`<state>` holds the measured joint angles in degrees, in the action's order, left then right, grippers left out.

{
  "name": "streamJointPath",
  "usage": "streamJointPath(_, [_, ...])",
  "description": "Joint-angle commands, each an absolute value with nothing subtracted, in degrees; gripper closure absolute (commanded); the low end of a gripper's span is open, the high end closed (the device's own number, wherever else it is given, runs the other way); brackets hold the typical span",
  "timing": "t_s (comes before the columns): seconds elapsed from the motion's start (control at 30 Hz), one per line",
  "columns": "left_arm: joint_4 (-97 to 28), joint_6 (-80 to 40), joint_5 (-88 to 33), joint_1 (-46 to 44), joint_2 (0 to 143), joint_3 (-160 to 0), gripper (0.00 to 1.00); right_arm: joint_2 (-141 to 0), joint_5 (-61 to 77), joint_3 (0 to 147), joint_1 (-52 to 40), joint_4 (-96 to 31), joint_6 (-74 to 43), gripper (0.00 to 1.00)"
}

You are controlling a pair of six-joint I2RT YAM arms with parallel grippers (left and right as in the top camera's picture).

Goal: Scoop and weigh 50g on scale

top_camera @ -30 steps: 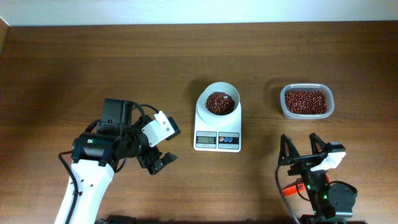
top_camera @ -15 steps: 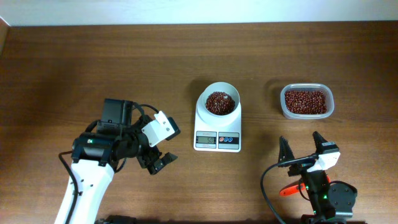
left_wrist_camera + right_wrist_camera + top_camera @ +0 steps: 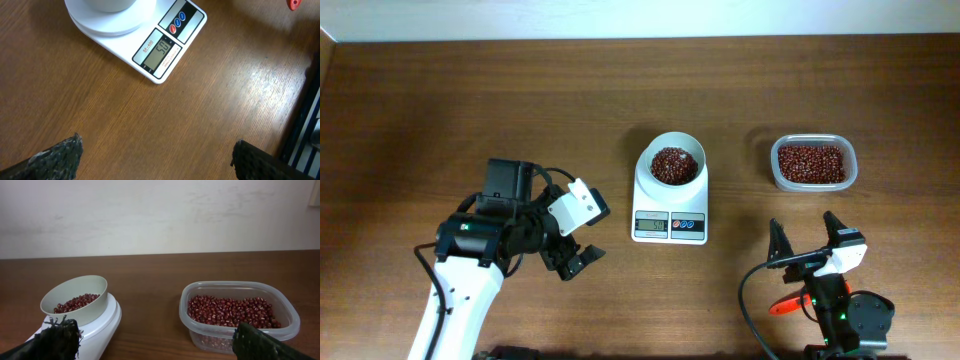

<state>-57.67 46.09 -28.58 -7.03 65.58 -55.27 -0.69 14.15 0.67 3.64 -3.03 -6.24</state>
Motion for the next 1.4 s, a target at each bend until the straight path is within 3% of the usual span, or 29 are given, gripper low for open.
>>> streamJointPath(0.0, [-57.7,46.8,-29.5,-6.7,65.5,-55.1,0.01,-0.2,13.3,0.3,3.3,-3.4,-6.2,0.01])
streamJointPath(0.53, [-59.7,43.8,-30.2,-6.7,64.9,-55.2,0.01,-0.2,13.2,0.3,3.3,-3.4,-6.2,0.01])
streamJointPath(0.6, [-61.1,39.0,-26.5,-6.7,58.4,-55.2,0.01,-0.2,13.3,0.3,3.3,-3.4,-6.2,0.01])
streamJointPath(0.7, [-69.4,39.0,-25.0,-6.7,43.3,-55.2,0.01,-0.2,13.3,0.3,3.3,-3.4,-6.2,0.01])
streamJointPath(0.9, [-73.1,39.0,-24.4,-6.7,16.6,-55.2,0.01,-0.2,13.3,0.3,3.3,-3.4,-6.2,0.01])
streamJointPath(1.37, [-74.2,39.0,-24.3,-6.7,0.3,-55.3,0.01,-0.2,13.3,0.3,3.3,-3.4,-6.2,0.01])
